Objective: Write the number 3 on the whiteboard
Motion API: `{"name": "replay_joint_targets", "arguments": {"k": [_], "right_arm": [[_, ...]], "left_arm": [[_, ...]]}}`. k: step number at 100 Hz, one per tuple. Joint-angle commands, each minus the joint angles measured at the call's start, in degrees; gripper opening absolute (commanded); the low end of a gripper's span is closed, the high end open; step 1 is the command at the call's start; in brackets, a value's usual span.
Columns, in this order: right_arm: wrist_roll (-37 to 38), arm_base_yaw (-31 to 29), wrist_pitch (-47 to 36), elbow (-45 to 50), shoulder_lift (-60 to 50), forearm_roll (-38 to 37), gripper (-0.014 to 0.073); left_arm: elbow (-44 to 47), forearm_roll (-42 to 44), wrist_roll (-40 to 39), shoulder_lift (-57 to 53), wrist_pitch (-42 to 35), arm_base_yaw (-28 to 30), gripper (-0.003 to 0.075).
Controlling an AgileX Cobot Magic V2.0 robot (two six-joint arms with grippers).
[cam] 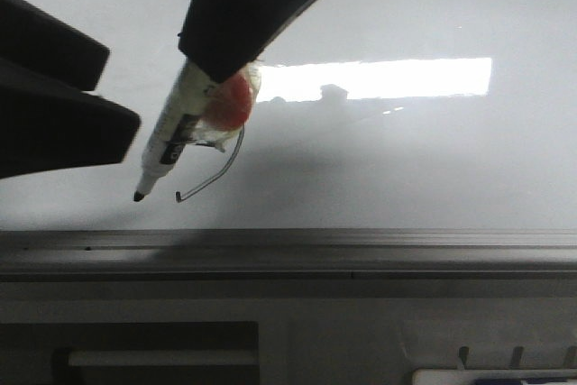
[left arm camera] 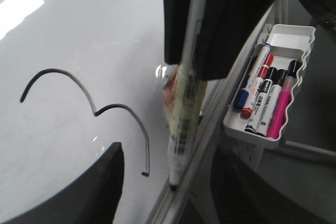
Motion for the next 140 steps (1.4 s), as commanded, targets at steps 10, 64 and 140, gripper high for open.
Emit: {"name": "replay_joint_targets", "arguments": {"k": [10, 64, 140], "right_arm": [[0.1, 1.7, -3.2, -1.9, -2.1, 0.4, -0.0060], [0.3, 1.7, -1.9, -1.9, -2.1, 0.5, 0.0100], [0.3, -0.7, -13.5, -1.9, -7.4, -0.8, 0.0598]], "left_arm": [[-1.7, -1.5, -0.4, 5.1, -8.3, -0.2, 0.0361], [-1.7, -3.8, -0.4, 6.4, -7.2, -0.2, -0.0021], [-1.8, -51.2, -0.4, 12.4, -2.1, 14.8, -0.0021]]}}
